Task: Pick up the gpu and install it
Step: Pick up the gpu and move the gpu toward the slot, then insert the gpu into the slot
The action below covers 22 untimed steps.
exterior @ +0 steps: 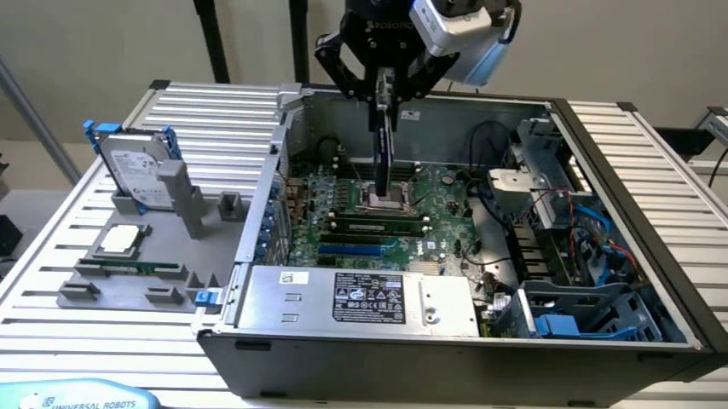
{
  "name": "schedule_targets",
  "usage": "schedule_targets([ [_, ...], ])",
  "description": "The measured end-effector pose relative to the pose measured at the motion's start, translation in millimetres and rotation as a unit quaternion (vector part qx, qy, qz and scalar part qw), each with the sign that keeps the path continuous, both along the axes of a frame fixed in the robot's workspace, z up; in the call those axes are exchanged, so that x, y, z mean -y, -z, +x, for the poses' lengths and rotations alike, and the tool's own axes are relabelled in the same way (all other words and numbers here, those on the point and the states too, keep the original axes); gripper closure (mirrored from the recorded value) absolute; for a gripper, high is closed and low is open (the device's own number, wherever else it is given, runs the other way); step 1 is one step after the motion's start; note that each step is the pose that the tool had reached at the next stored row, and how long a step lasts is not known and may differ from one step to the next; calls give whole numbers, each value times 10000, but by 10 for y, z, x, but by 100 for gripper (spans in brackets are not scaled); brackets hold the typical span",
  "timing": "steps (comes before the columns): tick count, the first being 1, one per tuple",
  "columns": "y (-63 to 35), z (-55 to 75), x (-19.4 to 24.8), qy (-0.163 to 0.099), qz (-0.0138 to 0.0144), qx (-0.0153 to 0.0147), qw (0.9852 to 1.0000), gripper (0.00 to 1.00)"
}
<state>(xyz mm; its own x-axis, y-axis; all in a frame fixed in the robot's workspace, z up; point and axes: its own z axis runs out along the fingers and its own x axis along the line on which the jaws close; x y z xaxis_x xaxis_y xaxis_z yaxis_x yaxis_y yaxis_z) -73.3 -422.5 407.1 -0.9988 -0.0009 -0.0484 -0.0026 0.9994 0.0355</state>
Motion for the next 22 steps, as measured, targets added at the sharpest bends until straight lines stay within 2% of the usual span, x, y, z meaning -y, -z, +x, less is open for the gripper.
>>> schedule_targets([
  [9, 158, 196, 0, 2, 0, -1, 10000, 73],
  [22, 159, 201, 0, 2, 0, -5, 10000, 73],
])
